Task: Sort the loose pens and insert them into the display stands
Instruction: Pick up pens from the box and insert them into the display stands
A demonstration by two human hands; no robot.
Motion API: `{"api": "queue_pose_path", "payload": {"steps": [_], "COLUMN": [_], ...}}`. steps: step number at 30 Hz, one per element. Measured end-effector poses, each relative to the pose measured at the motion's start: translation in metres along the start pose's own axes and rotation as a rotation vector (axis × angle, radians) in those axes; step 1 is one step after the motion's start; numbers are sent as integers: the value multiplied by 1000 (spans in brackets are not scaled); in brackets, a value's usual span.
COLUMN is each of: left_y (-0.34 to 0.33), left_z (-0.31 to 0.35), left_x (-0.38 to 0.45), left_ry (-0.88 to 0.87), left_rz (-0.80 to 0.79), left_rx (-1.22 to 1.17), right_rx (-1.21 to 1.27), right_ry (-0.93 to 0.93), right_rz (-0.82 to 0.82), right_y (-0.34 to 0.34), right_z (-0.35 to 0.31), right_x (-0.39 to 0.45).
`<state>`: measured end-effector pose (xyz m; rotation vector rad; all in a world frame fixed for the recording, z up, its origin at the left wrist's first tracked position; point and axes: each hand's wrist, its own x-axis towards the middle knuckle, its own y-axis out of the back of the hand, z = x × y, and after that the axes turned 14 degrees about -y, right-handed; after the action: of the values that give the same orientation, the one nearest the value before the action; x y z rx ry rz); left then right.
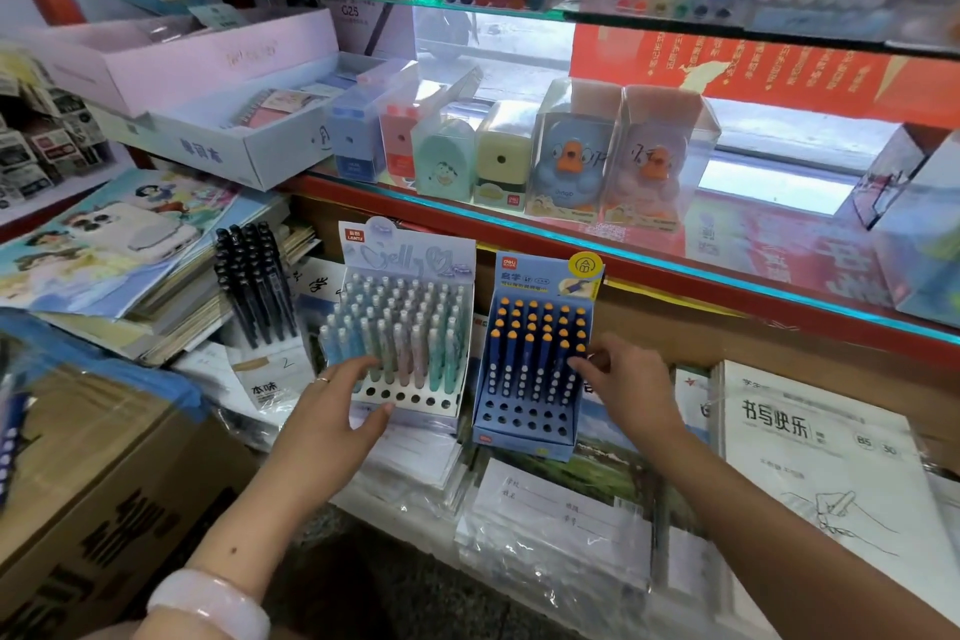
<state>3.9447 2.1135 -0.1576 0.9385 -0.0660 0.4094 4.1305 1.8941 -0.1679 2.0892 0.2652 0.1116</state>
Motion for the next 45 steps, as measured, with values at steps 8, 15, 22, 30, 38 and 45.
{"api": "queue_pose_path", "payload": {"steps": [8, 15, 22, 30, 38, 45], "left_y": [46, 150, 220, 226, 215, 211], "left_z": [13, -14, -85, -152, -225, -272], "left_x": [11, -27, -123, -161, -132, -80], "left_ry": [62, 115, 581, 806, 920, 1018], "left_rz": [183, 275, 420, 416, 387, 282], "left_rx": [-82, 147, 264, 164, 89, 129], "right_rx": [201, -72, -8, -20, -23, 106], "right_ry": [324, 735, 834, 873, 783, 707], "right_rz": [-64, -302, -444, -660, -732, -741], "right_y": [44, -10, -76, -164, -223, -233], "right_z": [-93, -213, -315, -403, -421, -423], "right_x": [9, -28, -73, -129, -117, -103]}}
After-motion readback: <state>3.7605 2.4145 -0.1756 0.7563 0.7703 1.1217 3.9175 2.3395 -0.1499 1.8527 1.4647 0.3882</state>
